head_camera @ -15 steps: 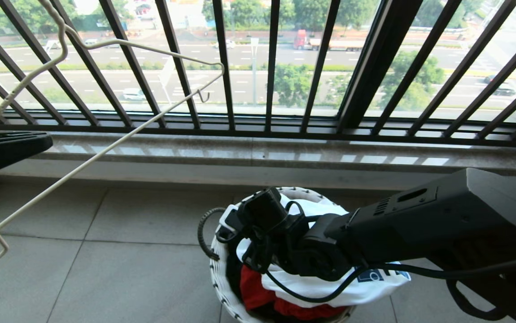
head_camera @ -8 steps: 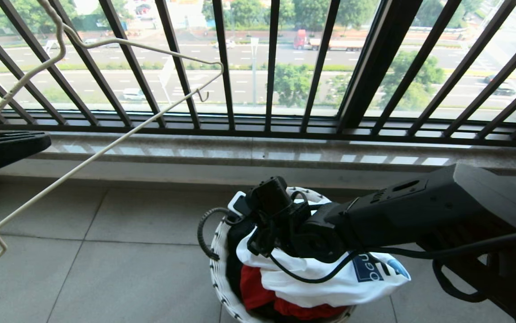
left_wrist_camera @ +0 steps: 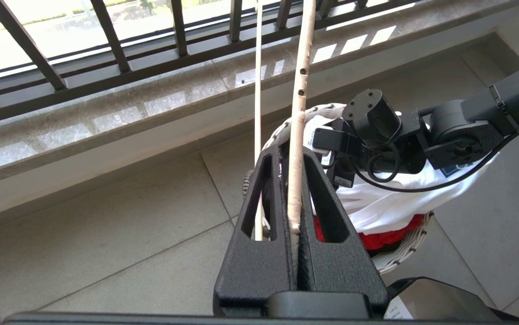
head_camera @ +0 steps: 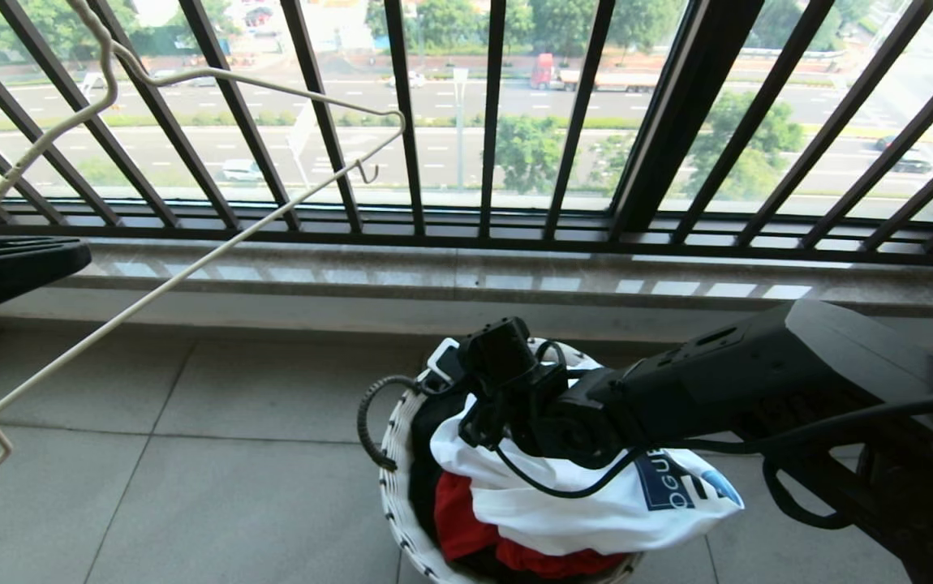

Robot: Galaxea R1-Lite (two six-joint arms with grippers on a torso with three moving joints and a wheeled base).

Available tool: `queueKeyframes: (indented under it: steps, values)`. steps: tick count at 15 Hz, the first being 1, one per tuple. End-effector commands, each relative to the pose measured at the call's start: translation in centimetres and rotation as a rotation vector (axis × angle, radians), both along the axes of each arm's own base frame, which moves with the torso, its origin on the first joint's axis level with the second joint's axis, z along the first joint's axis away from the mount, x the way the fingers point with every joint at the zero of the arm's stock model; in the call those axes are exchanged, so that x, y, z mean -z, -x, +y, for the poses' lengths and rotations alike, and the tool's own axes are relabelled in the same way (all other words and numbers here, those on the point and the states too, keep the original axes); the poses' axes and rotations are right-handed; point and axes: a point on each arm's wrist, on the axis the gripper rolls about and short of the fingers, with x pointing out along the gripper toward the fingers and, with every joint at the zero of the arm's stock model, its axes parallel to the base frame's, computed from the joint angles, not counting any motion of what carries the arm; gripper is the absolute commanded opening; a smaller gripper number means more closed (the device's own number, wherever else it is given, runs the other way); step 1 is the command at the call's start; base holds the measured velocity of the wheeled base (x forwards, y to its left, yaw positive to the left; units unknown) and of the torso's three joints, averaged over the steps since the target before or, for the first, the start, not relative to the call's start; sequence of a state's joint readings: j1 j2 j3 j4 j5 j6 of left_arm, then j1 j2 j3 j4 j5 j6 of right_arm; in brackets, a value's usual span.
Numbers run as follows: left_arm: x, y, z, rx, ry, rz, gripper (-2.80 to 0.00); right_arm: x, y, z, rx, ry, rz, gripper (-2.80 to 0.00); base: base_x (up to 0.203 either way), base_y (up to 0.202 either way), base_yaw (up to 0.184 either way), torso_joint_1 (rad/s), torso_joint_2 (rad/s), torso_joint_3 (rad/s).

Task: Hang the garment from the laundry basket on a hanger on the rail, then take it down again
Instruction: Pick up clothes from the basket

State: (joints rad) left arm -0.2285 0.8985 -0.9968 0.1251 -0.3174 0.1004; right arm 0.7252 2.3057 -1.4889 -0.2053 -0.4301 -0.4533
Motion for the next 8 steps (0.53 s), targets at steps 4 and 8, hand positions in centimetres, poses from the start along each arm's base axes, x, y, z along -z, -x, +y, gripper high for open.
queueKeyframes:
  steps: [4, 8]
  values:
    - [0.00, -0.01, -0.01, 0.002, -0.001, 0.000, -2.80, -0.47, -0.61, -0.69, 0.019, 0.012, -0.018, -2.80, 0.000, 0.000, 0.000, 0.000, 0.00, 0.000]
    - [-0.02, 0.04, 0.01, 0.002, 0.000, -0.002, -2.80, -0.64, -0.67, -0.64, 0.019, 0.007, -0.024, -2.80, 0.000, 0.000, 0.000, 0.000, 0.00, 0.000]
